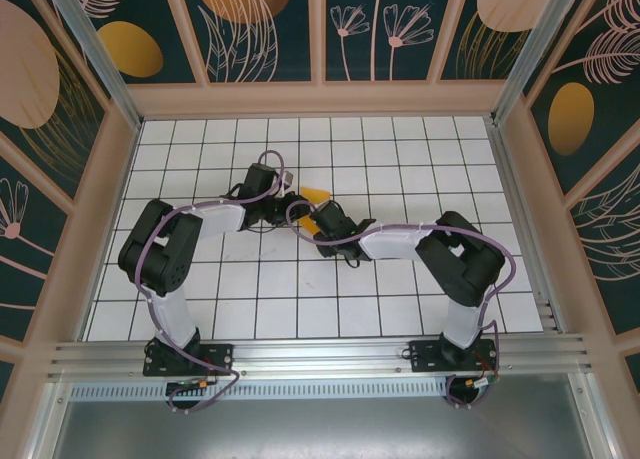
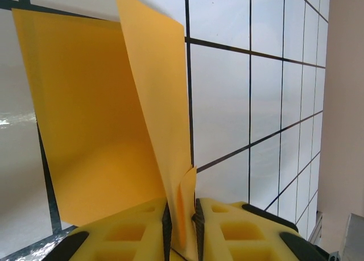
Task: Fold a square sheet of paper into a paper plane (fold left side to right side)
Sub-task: Fourth fold the wing at the center of the table.
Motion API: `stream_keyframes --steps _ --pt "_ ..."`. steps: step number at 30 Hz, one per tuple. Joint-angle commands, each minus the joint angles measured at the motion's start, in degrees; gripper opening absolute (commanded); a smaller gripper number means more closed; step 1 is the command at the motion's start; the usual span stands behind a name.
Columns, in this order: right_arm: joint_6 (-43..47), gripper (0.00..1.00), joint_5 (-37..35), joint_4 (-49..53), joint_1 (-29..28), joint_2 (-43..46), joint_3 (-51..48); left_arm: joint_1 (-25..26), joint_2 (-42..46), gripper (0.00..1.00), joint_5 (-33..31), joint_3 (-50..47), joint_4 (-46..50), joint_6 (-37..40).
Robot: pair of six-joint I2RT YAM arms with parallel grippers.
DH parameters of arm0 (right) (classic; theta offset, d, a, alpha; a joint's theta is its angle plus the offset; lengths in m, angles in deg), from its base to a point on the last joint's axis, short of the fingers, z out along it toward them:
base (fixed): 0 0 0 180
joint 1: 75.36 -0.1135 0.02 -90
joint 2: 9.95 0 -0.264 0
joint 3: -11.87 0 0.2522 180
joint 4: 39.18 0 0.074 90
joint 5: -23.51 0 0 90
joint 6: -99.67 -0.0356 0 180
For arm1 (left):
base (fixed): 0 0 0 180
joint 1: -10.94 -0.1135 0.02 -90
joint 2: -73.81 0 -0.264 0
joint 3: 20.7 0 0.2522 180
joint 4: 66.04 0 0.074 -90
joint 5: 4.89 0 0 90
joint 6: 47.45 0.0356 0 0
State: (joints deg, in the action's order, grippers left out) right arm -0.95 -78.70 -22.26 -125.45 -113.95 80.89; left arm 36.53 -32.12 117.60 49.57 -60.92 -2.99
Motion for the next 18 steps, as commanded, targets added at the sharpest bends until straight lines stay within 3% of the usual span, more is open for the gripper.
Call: stream_keyframes --steps 1,9,13,18 --pt "-0.1 0.37 -0.5 -0.5 0.1 -0.8 1.1 0.4 2.1 0.24 -0.7 1.5 1.8 0.7" --pt "-1.6 0.27 2.6 -1.7 1.0 -0.8 -0.3 0.4 3.1 0.33 -1.4 2.5 4.1 2.0" --pt "-2.1 0.22 4.3 -2.8 1.5 -0.1 -1.5 0.2 3.9 0.46 -2.3 3.4 5.9 3.2" --pt "-2.2 0.18 5.3 -3.3 1.7 -0.1 -2.4 -0.3 6.0 0.54 -3.0 3.4 7.0 3.5"
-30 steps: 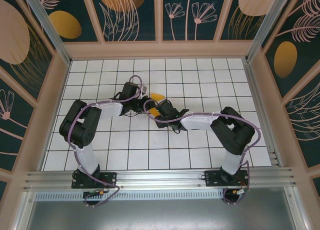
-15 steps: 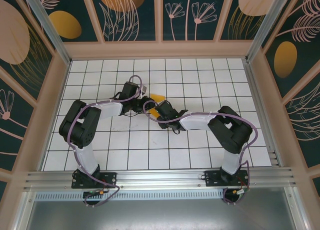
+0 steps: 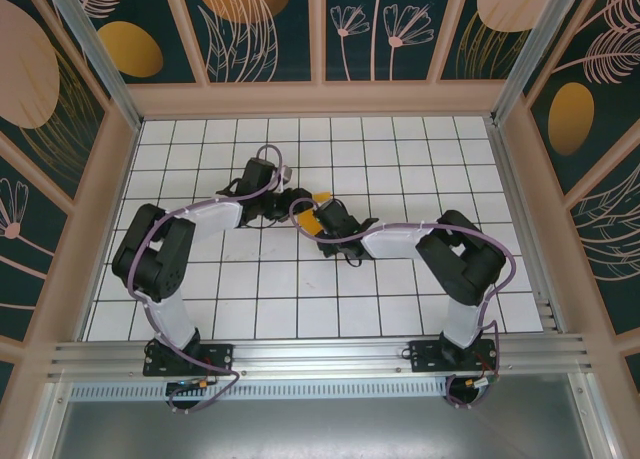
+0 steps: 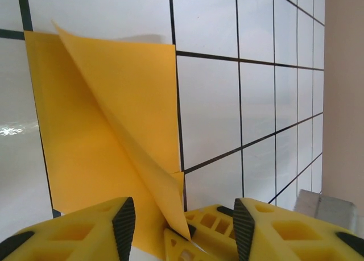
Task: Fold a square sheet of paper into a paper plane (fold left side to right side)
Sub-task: Fourth fold the wing at the center of the table.
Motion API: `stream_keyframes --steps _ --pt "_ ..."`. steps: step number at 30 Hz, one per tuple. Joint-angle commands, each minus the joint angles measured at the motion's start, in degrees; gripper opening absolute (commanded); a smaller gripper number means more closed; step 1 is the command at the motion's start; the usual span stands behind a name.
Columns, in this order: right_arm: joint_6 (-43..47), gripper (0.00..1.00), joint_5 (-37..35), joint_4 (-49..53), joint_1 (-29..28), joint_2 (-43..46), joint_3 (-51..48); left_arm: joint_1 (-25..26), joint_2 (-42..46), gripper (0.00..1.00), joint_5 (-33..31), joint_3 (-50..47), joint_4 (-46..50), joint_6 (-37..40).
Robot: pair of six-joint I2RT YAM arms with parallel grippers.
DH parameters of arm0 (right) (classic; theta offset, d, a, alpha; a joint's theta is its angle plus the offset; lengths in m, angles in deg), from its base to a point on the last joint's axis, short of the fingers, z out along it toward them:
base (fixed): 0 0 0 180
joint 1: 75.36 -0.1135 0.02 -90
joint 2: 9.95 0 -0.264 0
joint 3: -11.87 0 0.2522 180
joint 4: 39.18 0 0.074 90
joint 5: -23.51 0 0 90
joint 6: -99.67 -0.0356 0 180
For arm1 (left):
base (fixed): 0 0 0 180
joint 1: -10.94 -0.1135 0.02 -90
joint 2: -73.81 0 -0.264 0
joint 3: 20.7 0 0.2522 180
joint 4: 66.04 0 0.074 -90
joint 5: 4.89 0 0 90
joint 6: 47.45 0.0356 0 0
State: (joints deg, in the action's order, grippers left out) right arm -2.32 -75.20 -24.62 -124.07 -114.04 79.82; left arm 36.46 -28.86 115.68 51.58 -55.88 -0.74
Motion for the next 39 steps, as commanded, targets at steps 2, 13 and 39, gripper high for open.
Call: stream_keyframes --steps 2,13,39 --pt "-1.0 0.18 2.4 -1.2 0.5 0.0 -1.7 -0.8 4.0 0.56 -1.5 0.9 2.2 1.4" --pt "-1.5 0.16 4.2 -2.3 0.8 0.4 -3.3 -2.1 8.8 0.57 -0.5 -6.4 -0.2 0.1" --pt "-1.6 0.17 5.4 -3.1 1.2 0.9 -4.4 1.0 -5.8 0.45 2.8 -3.1 -7.3 -3.0"
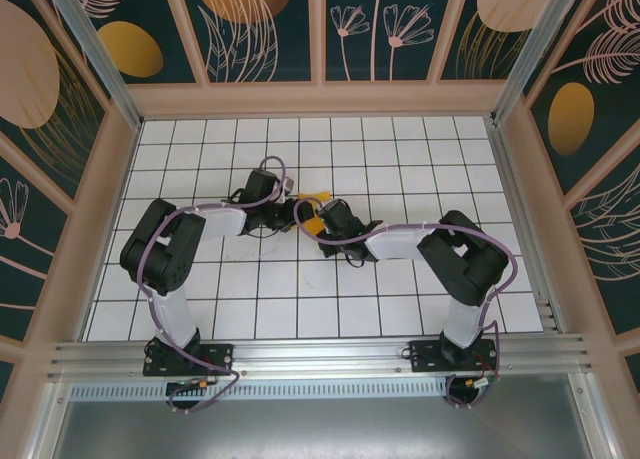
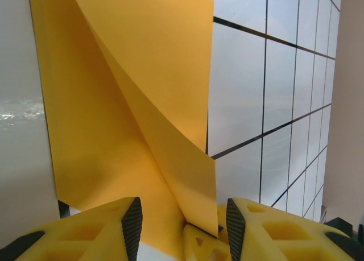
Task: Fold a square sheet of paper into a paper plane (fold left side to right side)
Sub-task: Fourth fold the wing at the center of the table.
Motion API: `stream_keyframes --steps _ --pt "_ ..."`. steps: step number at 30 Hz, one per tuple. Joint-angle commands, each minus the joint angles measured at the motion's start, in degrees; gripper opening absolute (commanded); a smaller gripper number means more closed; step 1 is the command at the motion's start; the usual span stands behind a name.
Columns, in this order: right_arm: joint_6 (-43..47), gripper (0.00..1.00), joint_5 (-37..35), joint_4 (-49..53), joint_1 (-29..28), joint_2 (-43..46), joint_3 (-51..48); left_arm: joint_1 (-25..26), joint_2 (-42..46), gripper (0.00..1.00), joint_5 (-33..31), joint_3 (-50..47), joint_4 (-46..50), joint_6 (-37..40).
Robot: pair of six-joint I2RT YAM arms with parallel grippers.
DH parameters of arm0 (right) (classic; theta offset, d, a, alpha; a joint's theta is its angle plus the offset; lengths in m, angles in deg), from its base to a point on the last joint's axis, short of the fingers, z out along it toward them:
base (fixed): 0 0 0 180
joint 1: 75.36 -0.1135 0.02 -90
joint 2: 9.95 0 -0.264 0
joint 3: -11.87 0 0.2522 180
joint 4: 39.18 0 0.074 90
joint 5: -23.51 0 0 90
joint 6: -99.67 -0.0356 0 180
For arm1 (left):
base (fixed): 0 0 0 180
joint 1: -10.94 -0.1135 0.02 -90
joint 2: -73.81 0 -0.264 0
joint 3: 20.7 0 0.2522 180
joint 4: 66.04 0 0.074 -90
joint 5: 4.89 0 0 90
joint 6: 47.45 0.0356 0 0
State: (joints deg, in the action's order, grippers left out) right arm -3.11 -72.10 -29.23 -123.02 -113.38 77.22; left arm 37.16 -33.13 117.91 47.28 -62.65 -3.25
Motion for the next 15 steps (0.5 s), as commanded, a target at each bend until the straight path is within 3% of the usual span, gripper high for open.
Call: stream_keyframes --steps 1,5,15 --pt "-0.8 0.17 2.5 1.4 0.2 0.4 -1.8 0.3 -1.9 0.44 0.5 1.1 -0.6 -0.5" --pt "-0.8 0.19 3.2 1.4 0.3 1.1 -1.5 0.4 -2.6 0.42 0.6 3.0 -0.7 -0.5" --pt "-1.1 0.35 0.9 7.1 0.2 5.3 1.0 0.4 -3.2 0.43 0.7 3.2 -0.8 -0.6"
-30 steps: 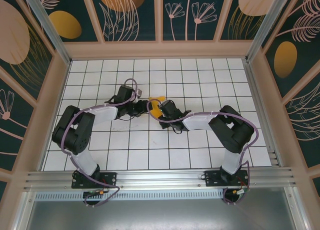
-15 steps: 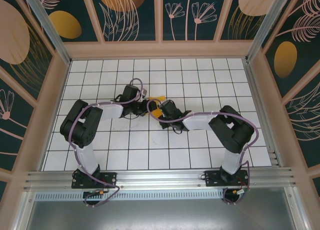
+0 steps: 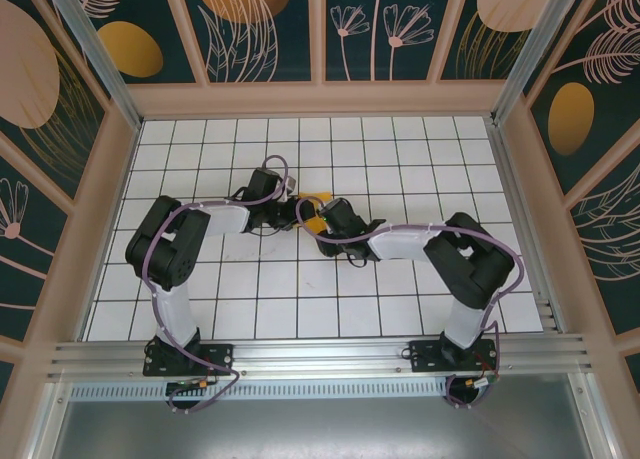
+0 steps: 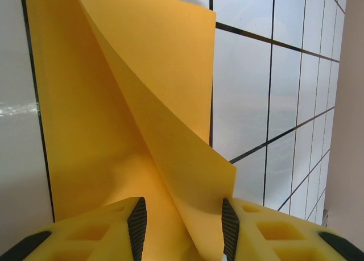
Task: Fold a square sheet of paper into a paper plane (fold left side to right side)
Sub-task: Fourth fold the wing at the center of the table.
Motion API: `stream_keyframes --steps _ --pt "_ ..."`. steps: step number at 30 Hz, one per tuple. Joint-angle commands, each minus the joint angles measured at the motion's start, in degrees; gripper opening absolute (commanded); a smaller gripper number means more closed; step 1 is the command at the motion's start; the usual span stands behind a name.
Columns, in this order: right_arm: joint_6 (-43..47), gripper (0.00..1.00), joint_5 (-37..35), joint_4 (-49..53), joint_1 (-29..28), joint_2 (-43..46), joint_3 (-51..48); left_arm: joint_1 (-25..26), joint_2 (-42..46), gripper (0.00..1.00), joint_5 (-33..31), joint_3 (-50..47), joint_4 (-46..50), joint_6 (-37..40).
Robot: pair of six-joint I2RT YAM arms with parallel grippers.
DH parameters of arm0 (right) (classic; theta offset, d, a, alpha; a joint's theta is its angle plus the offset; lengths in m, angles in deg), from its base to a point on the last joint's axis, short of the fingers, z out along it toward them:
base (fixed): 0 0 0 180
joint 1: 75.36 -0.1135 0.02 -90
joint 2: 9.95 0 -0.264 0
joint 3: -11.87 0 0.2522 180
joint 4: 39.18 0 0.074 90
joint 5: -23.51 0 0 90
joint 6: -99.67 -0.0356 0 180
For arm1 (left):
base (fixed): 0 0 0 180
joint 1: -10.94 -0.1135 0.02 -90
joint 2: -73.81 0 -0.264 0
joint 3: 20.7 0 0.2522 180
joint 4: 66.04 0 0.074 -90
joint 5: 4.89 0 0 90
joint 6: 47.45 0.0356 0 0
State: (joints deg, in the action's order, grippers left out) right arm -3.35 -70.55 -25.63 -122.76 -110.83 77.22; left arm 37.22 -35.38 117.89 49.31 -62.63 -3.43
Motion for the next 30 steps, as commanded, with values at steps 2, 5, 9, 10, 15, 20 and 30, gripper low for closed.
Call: stream_keyframes --steps 2,5,9,10,15,20,30 --pt "-1.3 0.36 -1.1 4.5 -0.2 3.2 1.0 0.3 -1.0 0.43 0.7 1.1 -0.9 -0.4" --pt "-2.1 0.37 -1.6 5.4 -0.6 3.2 0.9 0.3 -1.1 0.43 0.7 1.2 -0.8 -0.4" --pt "-2.5 0.35 -1.9 5.6 -1.4 2.6 1.0 0.3 -1.0 0.43 0.7 1.3 -0.7 -0.3" --pt "-2.6 0.34 -1.9 5.6 -1.6 2.4 1.0 0.3 -1.0 0.43 0.8 1.3 -0.7 -0.3" --pt "-2.8 0.28 -2.0 5.3 -1.8 1.4 1.3 0.4 -0.9 0.42 0.8 1.3 -0.5 -0.2" --pt "-2.6 0.24 -2.0 5.2 -1.7 0.7 1.8 0.4 -0.8 0.42 0.8 1.3 -0.5 -0.1" --pt "-2.4 0.16 -1.2 5.0 -1.7 -0.3 1.9 0.3 -0.5 0.43 0.5 0.7 -0.5 0.0"
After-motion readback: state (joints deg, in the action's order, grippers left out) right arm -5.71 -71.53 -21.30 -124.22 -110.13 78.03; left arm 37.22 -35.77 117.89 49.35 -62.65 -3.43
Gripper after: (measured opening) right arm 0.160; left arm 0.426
